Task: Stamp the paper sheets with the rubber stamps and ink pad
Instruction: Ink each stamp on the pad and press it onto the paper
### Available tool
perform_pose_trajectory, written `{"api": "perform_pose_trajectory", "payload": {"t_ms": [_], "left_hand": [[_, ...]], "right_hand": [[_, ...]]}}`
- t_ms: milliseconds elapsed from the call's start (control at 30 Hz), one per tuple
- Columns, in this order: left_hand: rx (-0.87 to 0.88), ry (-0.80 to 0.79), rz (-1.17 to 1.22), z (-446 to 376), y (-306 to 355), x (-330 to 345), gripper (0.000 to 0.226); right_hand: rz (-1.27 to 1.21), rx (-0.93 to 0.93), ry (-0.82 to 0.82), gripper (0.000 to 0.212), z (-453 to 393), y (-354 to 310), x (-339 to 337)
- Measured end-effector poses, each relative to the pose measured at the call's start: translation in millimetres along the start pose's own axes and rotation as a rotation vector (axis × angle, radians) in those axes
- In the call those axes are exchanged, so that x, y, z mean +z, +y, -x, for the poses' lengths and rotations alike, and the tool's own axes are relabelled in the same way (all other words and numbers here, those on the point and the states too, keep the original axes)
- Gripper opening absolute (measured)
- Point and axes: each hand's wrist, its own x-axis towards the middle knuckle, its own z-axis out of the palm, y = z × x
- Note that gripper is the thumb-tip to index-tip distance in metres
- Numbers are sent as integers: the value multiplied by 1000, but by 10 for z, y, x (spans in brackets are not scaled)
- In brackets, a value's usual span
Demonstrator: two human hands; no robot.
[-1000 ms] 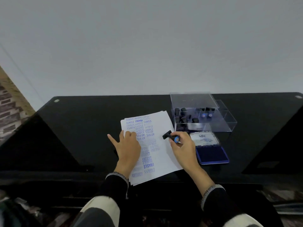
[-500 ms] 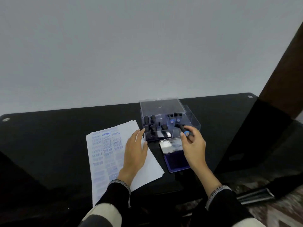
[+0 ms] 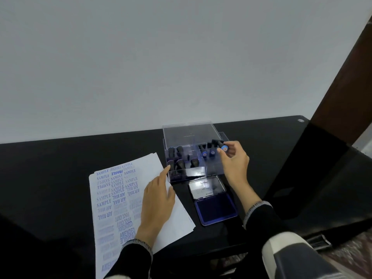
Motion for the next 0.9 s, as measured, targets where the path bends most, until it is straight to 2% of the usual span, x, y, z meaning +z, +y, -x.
{"api": "perform_pose_trajectory", "payload": {"t_ms": [167, 333, 533, 767, 900], "left_hand": [[-14, 6, -6, -4, 6, 5, 63], [-35, -8, 0, -2, 21, -10, 63], [-42, -18, -16, 6, 25, -23, 61], [-44, -17, -21, 9, 29, -19, 60], [-43, -25, -31, 2, 43, -27, 60]], "right_hand": [[17, 10, 11, 17, -229, -14, 143], [45, -14, -134, 14, -243, -108, 507], [237, -49, -296, 16, -405, -73, 810], [308, -113, -349, 22, -542, -54, 894], [395, -123, -395, 16, -559, 1, 920]]}}
